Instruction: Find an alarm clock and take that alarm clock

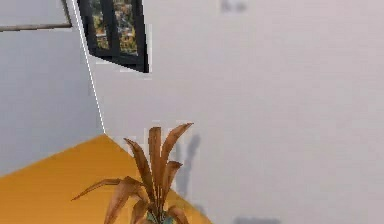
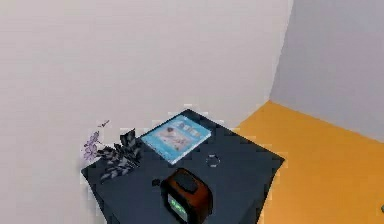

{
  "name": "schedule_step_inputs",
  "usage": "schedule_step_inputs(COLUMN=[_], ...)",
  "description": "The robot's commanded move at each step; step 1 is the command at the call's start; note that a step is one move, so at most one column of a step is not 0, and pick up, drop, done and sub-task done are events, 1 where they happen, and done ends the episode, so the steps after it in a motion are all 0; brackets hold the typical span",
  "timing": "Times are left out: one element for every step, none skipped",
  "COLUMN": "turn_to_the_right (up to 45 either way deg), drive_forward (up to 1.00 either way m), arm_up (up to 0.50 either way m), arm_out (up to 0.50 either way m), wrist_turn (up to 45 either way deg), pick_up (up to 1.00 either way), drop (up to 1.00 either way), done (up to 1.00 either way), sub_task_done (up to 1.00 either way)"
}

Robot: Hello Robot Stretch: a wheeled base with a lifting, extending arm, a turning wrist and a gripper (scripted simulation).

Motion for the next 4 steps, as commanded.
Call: schedule_step_inputs(turn_to_the_right=[12.0, 0.0, 30.0, 0.0], drive_forward=[0.00, 0.45, 0.00, 0.00], arm_up=[0.00, 0.00, 0.00, 0.50], arm_out=[0.00, 0.00, 0.00, 0.00], wrist_turn=[0.0, 0.0, 0.0, 0.0], pick_up=[0.00, 0.00, 0.00, 0.00], drop=[0.00, 0.00, 0.00, 0.00], done=[0.00, 0.00, 0.00, 0.00], sub_task_done=[0.00, 0.00, 0.00, 0.00])
